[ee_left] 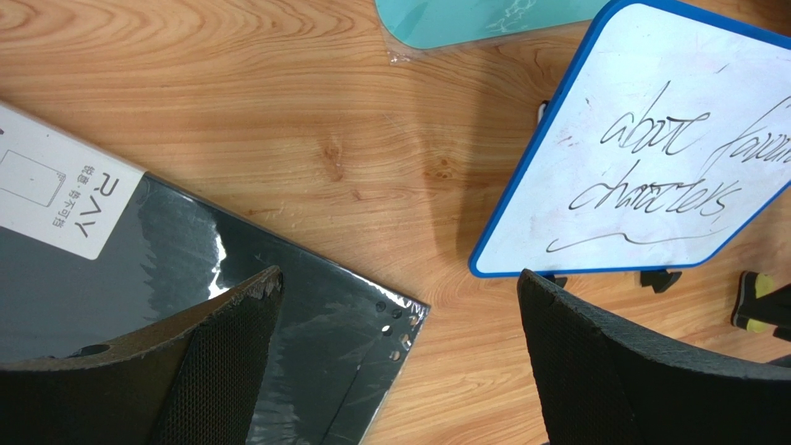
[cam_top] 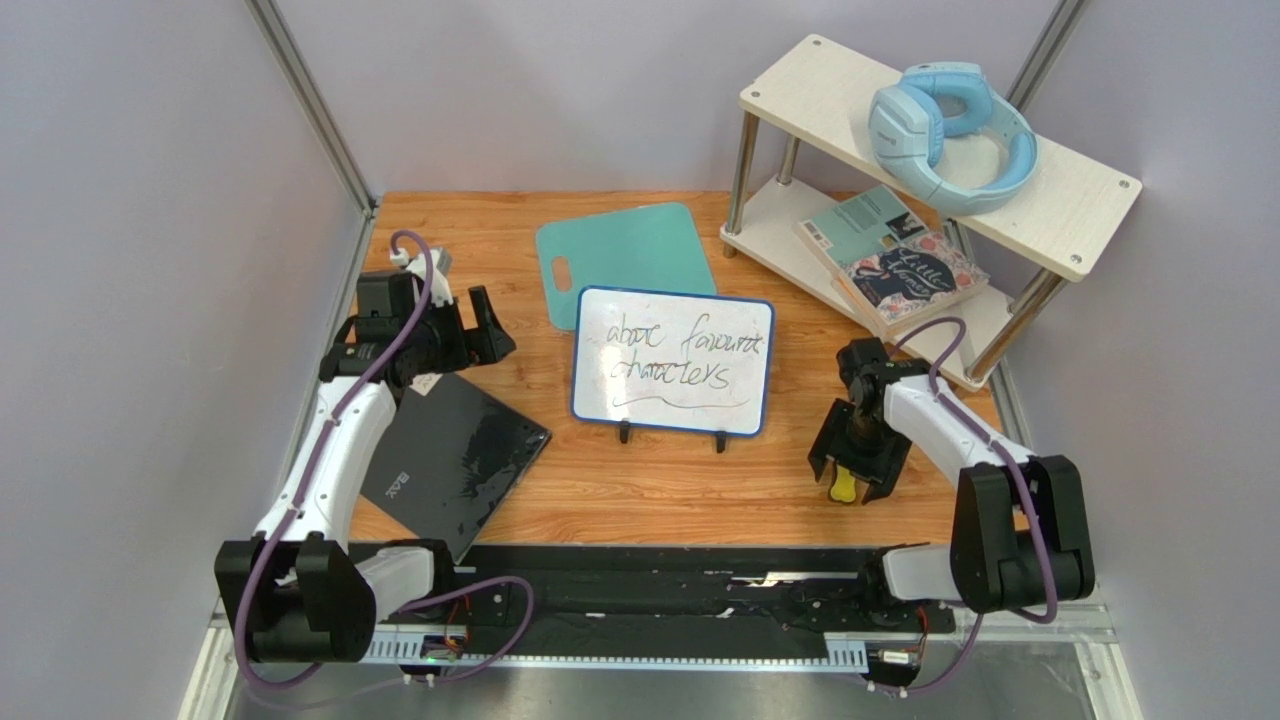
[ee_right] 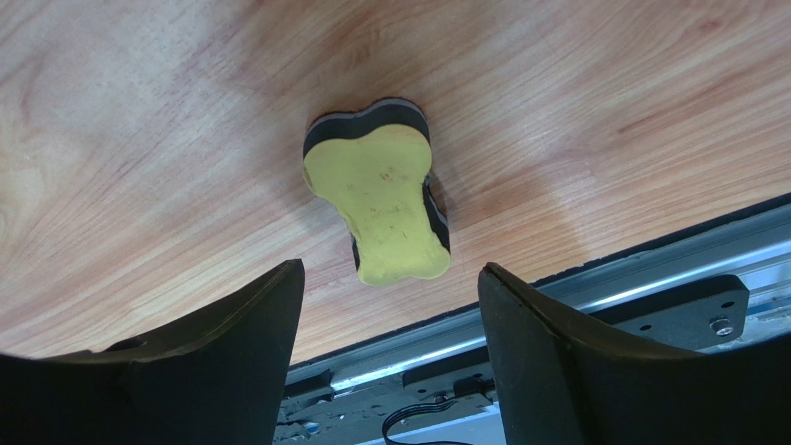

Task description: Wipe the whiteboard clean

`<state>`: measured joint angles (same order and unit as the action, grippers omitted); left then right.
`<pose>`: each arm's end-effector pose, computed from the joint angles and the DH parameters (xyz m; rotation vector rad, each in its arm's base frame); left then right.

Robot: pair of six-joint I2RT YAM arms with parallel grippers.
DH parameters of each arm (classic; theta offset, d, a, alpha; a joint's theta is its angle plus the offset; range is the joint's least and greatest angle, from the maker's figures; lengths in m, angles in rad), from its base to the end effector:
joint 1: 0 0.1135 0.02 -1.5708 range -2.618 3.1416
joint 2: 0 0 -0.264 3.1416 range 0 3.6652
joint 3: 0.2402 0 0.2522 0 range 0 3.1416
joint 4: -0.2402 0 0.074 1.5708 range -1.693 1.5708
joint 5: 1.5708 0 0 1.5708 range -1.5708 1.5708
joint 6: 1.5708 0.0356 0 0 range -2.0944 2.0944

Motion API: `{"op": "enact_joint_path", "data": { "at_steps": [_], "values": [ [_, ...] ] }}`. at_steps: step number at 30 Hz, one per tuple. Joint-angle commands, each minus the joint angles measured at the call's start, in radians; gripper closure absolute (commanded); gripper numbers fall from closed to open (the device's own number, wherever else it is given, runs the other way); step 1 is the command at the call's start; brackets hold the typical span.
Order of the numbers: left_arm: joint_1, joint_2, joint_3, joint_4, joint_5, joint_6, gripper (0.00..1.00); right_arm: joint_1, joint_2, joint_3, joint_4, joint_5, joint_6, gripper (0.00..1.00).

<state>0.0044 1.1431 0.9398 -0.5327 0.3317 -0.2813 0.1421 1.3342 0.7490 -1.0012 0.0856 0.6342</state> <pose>0.2424 -0.0105 0.2907 -0.1590 2.3084 -0.5238 0.1922 0.0244 0.1754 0.7592 3.0271 -0.1329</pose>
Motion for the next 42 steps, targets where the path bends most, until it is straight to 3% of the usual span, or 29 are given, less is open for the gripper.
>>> {"op": "enact_joint_path", "data": {
  "at_steps": [1, 3, 5, 6, 7, 8, 9, 14, 16, 21, 33, 37, 39, 42],
  "values": [
    [-0.001, -0.008, 0.037, 0.01, 0.013, 0.011, 0.01, -0.009, 0.039, -0.007, 0.059, 0.006, 0.001, 0.28],
    [-0.001, -0.006, 0.037, 0.005, 0.015, 0.011, 0.01, -0.012, 0.054, -0.005, 0.075, -0.004, -0.007, 0.28],
    [0.0, -0.005, 0.036, 0.005, 0.017, 0.013, 0.01, -0.018, 0.06, 0.001, 0.088, -0.006, -0.025, 0.39],
    [-0.001, -0.003, 0.036, 0.004, 0.017, 0.013, 0.01, -0.025, 0.065, 0.007, 0.09, -0.012, -0.03, 0.41],
    [-0.001, -0.003, 0.036, 0.004, 0.021, 0.014, 0.01, -0.032, 0.065, 0.009, 0.095, -0.015, -0.039, 0.49],
    [-0.001, -0.002, 0.036, 0.0, 0.024, 0.014, 0.01, -0.044, 0.066, 0.01, 0.099, -0.017, -0.042, 0.5],
    [0.0, -0.002, 0.036, 0.002, 0.026, 0.016, 0.01, -0.05, 0.069, 0.012, 0.101, -0.02, -0.045, 0.61],
    [0.0, 0.001, 0.034, 0.002, 0.027, 0.016, 0.01, -0.067, 0.076, 0.004, 0.115, -0.041, -0.057, 0.7],
    [-0.001, 0.003, 0.034, 0.002, 0.03, 0.017, 0.01, -0.065, 0.076, 0.003, 0.118, -0.049, -0.06, 0.89],
    [-0.001, 0.014, 0.034, -0.001, 0.035, 0.021, 0.01, -0.065, 0.059, 0.0, 0.139, -0.084, -0.083, 1.0],
    [-0.001, 0.06, 0.039, -0.015, 0.043, 0.03, 0.01, -0.015, -0.001, 0.042, 0.167, -0.207, -0.142, 0.97],
    [-0.001, 0.079, 0.045, -0.024, 0.044, 0.031, 0.01, 0.014, 0.06, 0.065, 0.168, -0.222, -0.156, 0.79],
    [0.0, 0.081, 0.045, -0.024, 0.044, 0.031, 0.01, 0.022, 0.08, 0.067, 0.177, -0.236, -0.16, 0.63],
    [-0.001, 0.08, 0.044, -0.021, 0.049, 0.031, 0.01, 0.027, 0.091, 0.072, 0.185, -0.221, -0.163, 0.57]
  ]
}}
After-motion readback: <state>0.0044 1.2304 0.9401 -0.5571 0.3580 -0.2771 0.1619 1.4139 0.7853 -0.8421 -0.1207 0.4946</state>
